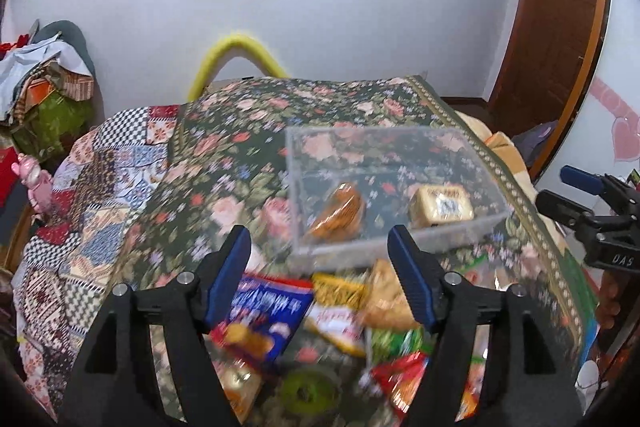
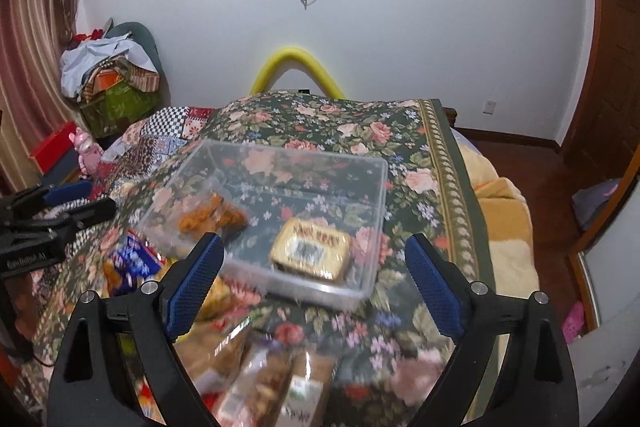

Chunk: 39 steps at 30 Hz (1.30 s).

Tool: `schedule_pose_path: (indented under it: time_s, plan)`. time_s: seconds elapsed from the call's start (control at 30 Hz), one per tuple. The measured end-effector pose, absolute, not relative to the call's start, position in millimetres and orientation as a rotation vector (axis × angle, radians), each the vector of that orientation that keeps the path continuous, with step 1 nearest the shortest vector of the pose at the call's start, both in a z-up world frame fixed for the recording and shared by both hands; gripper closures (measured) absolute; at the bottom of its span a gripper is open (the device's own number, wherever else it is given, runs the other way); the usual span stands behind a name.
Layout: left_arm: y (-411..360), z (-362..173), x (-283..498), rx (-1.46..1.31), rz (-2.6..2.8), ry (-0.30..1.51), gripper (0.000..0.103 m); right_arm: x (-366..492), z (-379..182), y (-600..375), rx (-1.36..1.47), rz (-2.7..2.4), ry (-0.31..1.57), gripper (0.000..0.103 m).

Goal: Organize snacks
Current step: 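Grasp the green-capped bottle with the left tool while the right tool grasps the cracker tube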

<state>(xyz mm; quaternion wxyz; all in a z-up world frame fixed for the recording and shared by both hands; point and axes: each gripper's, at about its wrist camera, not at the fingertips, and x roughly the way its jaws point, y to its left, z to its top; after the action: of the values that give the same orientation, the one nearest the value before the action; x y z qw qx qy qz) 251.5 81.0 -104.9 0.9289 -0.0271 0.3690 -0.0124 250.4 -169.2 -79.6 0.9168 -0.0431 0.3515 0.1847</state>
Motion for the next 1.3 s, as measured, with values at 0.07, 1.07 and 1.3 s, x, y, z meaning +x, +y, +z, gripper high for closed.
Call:
schedule_pose_path:
  time_s: [0.07,1.07,1.3]
  plan:
    - [90.5,-108.4,238.7,-0.056,-0.006,0.766,0.029,240.3,-85.1,-173.0,-0.097,0.377,0.734,0.012]
    - [86.1,-228.9,188.4,-0.154,-0.039,1.02,0.055,213.0,-194.2,-190.3,-0.067,0.358,1.015,0.014]
    - [89.8,-233.6,195.7,-0.174,-0.014,0.994,0.057,212.6,-201.4,-196.1,-0.106,0.328,1.016,0.033]
